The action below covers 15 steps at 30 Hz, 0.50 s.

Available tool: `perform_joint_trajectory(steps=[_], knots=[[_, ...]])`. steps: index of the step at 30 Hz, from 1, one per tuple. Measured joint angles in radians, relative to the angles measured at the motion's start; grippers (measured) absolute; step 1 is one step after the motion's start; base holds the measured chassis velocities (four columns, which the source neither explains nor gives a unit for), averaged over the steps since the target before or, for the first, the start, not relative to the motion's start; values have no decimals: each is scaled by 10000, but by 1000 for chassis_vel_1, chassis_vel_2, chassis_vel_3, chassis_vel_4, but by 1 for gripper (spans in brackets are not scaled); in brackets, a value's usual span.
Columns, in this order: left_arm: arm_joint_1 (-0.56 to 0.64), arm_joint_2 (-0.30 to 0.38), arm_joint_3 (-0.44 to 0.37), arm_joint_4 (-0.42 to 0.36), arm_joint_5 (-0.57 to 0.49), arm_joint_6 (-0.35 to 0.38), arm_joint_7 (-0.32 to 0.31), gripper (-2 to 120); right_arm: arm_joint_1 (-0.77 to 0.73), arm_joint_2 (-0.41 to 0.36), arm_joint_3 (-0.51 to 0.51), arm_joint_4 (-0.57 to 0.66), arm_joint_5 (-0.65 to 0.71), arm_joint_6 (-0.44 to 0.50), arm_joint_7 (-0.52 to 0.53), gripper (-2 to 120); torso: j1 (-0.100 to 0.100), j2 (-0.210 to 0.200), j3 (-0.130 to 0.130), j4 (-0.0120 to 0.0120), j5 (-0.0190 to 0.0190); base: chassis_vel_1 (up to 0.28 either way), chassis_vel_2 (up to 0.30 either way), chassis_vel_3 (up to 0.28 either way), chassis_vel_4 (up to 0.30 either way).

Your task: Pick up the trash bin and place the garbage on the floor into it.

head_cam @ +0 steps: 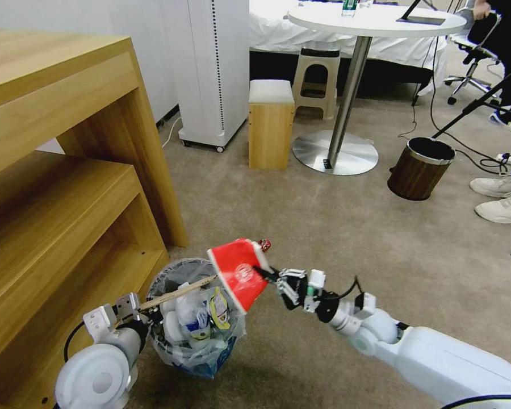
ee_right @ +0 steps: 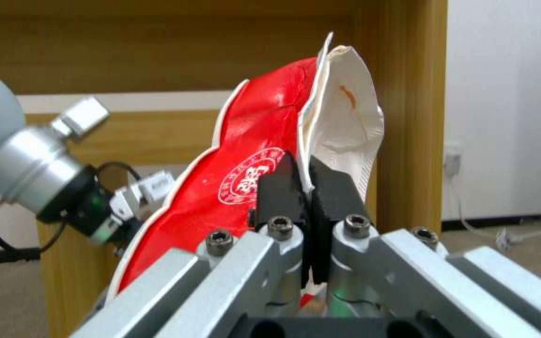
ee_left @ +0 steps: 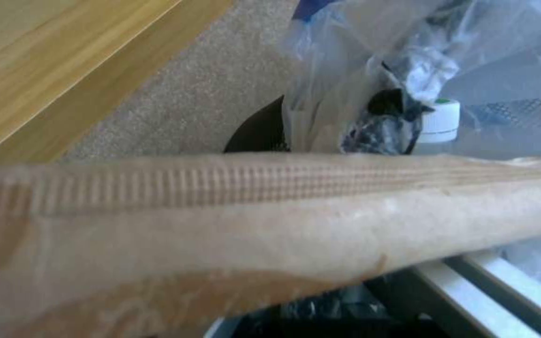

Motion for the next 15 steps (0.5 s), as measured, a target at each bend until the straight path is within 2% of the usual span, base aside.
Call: perform_joint_trajectory(steps=[6, 9, 15], knots=[[94, 8, -21, -203, 19, 3, 8, 0, 298, 425, -480, -804, -58, -19, 203, 0, 0, 0, 0, 0, 3, 0, 0, 0, 0], [98, 12, -21, -223, 19, 3, 9, 0, 319, 464, -520, -880, -70, -19, 241, 0, 0, 0, 0, -1, 1, 0, 0, 0, 0], [148, 14, -18, -356, 12, 27, 12, 0, 655, 1012, -1132, -1043, -188, 27, 766, 0, 0, 0, 0, 1, 1, 0, 0, 0, 0]])
